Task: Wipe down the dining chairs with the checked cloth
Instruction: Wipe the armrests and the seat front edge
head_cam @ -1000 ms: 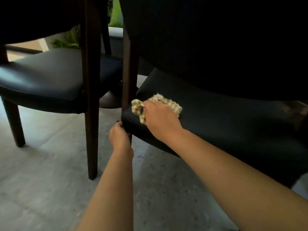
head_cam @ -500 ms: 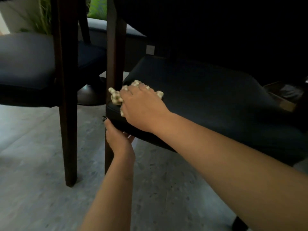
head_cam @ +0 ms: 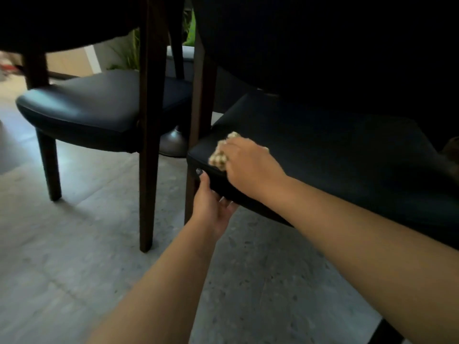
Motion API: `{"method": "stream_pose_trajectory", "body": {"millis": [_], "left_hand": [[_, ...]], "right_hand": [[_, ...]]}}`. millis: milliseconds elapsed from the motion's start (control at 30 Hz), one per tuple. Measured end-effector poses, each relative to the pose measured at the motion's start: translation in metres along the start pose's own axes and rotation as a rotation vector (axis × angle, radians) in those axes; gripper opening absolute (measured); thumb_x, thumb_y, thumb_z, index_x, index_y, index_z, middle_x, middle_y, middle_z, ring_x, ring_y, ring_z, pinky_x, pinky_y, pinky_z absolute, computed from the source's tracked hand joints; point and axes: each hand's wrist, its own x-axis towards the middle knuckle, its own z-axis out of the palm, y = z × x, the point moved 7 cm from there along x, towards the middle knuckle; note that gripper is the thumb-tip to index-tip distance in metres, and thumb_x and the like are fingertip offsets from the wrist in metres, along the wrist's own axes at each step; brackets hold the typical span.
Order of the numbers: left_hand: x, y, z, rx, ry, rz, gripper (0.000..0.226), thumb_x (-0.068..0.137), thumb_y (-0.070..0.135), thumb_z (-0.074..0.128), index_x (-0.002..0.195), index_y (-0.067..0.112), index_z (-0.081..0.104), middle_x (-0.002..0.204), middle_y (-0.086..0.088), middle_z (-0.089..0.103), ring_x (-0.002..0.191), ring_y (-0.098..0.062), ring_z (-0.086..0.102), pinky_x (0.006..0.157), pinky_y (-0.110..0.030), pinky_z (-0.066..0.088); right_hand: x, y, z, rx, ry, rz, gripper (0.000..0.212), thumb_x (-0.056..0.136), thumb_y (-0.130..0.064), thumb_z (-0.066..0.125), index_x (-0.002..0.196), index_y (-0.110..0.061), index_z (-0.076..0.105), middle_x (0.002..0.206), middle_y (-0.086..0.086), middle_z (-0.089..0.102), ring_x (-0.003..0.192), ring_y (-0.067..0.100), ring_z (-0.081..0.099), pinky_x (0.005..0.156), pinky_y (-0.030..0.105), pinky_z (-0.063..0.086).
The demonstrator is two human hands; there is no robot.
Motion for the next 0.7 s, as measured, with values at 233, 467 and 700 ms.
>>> {"method": "stream_pose_trajectory", "body": {"millis": [233,467,700], "left_hand": [[0.002,-0.003,-0.011,0.025,-0.025,0.001,0.039,0.102,0.043,0.041,0.118,0.015,0.061,0.110,-0.011,0.068,0.093,-0.025,0.069,0.068,-0.038,0.057],[0.006,-0.007,-0.002,-0.063,-0.059,-0.095,0.045,0.100,0.049,0.040,0.113,0.013,0.064,0.115,-0.013,0.067,0.105,-0.030,0.064,0.081,-0.045,0.055],[0.007,-0.008,-0.001,-0.095,-0.086,-0.110,0.056,0.096,0.057,0.040,0.123,0.014,0.062,0.110,-0.012,0.071,0.094,-0.029,0.071,0.066,-0.039,0.058]], "right_hand": [[0.043,-0.021,0.027,-0.190,-0.183,0.034,0.039,0.092,-0.021,0.051,0.130,-0.014,0.053,0.135,0.009,0.043,0.124,0.029,0.044,0.087,0.039,0.036],[0.001,-0.012,0.004,-0.145,-0.107,-0.033,0.032,0.094,-0.015,0.045,0.123,-0.015,0.058,0.127,0.005,0.052,0.115,0.021,0.051,0.091,0.033,0.045],[0.017,-0.020,0.023,-0.108,-0.135,-0.036,0.035,0.089,-0.011,0.048,0.122,-0.011,0.061,0.131,0.009,0.051,0.118,0.028,0.051,0.093,0.043,0.045]]}}
